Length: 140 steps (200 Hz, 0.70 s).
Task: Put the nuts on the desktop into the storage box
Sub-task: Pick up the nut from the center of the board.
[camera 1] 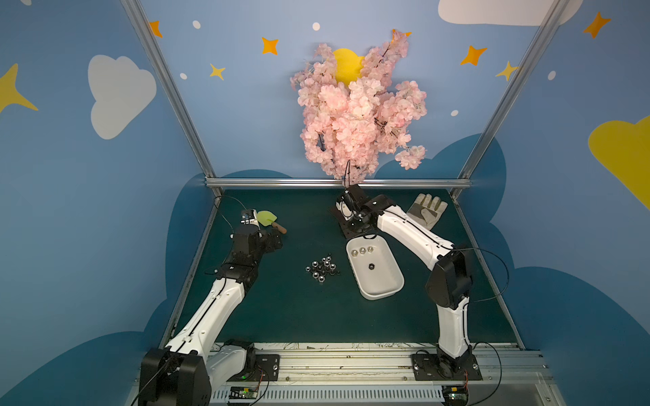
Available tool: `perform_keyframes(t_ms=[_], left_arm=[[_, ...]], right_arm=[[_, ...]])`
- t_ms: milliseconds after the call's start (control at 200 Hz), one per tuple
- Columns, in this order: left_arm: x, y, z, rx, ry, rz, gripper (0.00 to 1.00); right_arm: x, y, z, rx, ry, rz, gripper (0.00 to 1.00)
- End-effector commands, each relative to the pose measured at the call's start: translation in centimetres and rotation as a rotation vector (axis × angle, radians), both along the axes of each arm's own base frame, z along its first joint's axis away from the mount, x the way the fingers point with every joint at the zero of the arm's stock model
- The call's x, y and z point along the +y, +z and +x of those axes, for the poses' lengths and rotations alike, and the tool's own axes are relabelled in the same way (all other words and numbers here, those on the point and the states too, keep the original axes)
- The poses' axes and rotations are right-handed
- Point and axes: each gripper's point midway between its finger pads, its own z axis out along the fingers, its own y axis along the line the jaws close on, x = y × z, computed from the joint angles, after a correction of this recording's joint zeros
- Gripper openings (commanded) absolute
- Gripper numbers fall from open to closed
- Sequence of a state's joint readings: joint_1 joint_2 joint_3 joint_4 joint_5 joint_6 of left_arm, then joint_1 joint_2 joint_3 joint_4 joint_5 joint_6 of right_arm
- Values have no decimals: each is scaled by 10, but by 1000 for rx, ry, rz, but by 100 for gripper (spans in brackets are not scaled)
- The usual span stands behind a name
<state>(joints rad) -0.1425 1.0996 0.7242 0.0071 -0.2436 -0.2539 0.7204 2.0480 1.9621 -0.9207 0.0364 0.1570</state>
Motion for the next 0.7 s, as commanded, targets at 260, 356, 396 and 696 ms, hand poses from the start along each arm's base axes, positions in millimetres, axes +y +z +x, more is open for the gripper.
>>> perform_keyframes(t_ms=[260, 356, 396, 696], left_arm=[[-1, 3, -2, -14, -4, 9, 100], [0, 4, -3, -17, 1, 13, 100], [0, 4, -3, -17, 2, 15, 100], [-1, 3, 0, -17, -3, 9, 100]], right_arm=[[44, -81, 2, 196, -4, -59, 49], [45, -98, 1, 224, -6, -90, 50], [46, -103, 0, 236, -4, -97, 51], [45, -128, -13, 291, 14, -144, 50]])
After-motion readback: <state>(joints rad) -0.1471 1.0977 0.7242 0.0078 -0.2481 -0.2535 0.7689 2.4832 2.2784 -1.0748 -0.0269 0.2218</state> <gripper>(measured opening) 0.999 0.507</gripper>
